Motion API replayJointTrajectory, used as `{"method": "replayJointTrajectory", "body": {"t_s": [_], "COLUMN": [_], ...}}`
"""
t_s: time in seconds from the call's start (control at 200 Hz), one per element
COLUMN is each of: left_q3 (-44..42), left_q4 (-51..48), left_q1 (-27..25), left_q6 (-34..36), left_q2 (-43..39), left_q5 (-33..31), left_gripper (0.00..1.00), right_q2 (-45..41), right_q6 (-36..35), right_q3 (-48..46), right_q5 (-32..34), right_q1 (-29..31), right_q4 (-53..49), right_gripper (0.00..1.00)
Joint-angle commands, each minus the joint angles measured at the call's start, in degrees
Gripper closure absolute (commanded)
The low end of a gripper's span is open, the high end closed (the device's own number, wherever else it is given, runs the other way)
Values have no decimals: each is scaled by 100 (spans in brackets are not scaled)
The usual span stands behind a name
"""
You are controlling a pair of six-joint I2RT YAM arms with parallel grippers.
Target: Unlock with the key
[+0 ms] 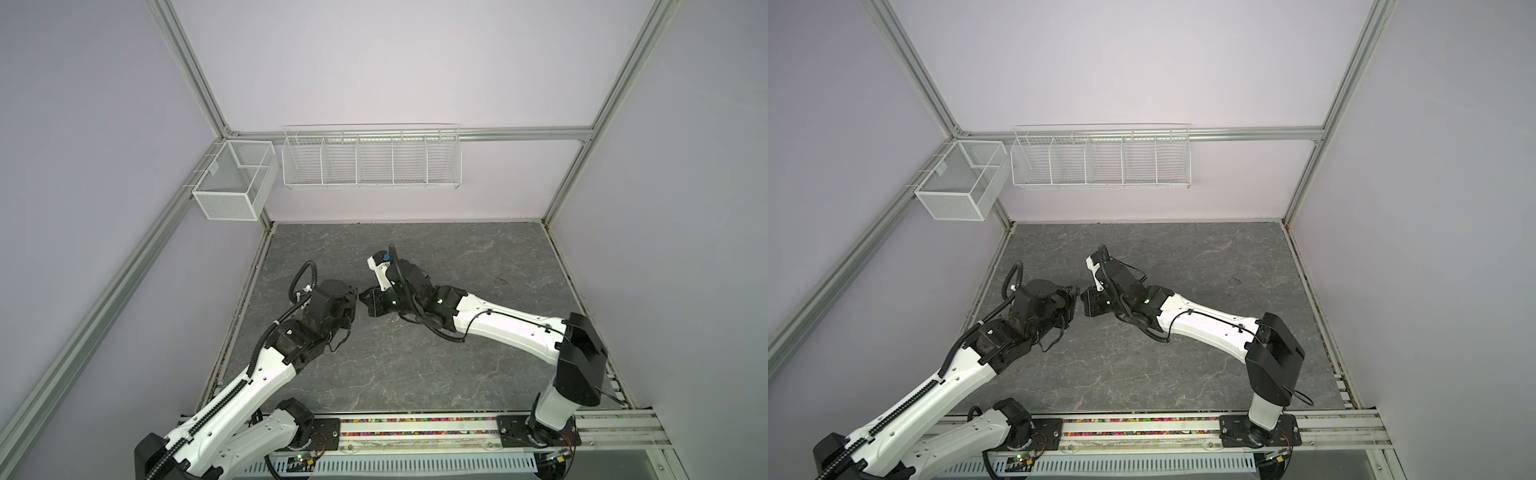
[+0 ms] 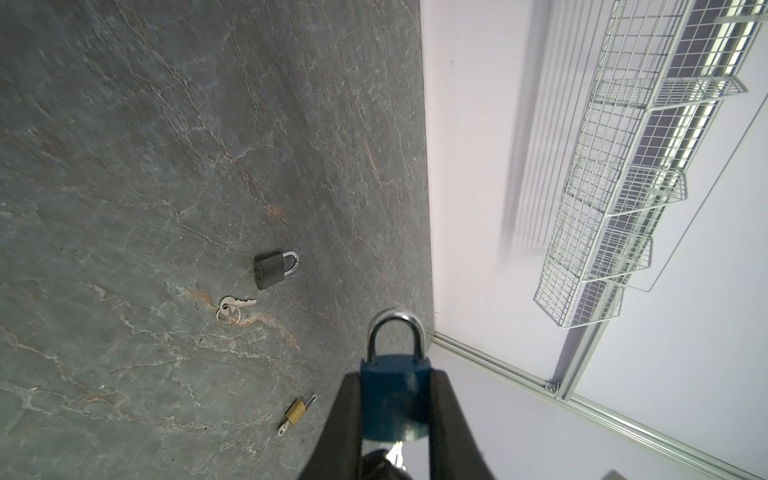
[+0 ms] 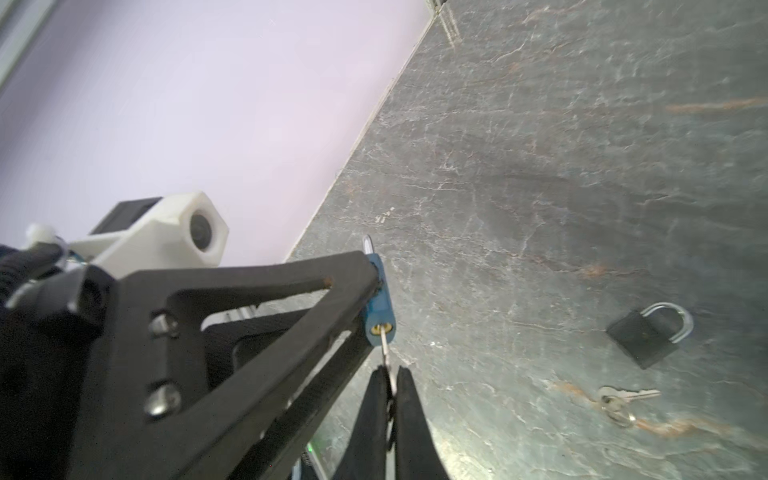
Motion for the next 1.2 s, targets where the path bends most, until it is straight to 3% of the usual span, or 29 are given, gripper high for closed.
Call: {"method": "replayJointTrajectory", "body": {"t_s": [0.0,0.16,0.32,0.425,0.53,0.82,1.119,1.194], "left_q3": [-175,-409,-570,-635,-732,-441,-131,-29], "left_q4": [909,794,698,669,607,48,-147,-194], "left_q1": [-217,-80,58,192,257,266,266,260], "left_q6": [-76,44,-37,-147,-225,-83,-216,-234], "left_q2": [-202,-491,-784,-810,-873,-927,-696,-654], "left_q5": [1020,1094,1154,1349,1352,698,443,364], "left_gripper": [100,100,100,100,100,100,100,100], "right_q2": [-35,-442,-675,-634,-711,-679,-534,-572], "right_q6": [875,446,-908,-1447,-1647,-1579,-1801,-1860], "right_q3": [-179,-466,-366,-164,-62,286,923,894], "right_q5": [-1007,-372,1551,2748,3418,3340,4325,4181], "right_q1": [62,92,581,825,907,895,900,887], "right_q4": [1087,546,-609,-1205,-1534,-2445,-3492,-3381], "right_gripper": [93,93,93,93,93,93,94,93]}}
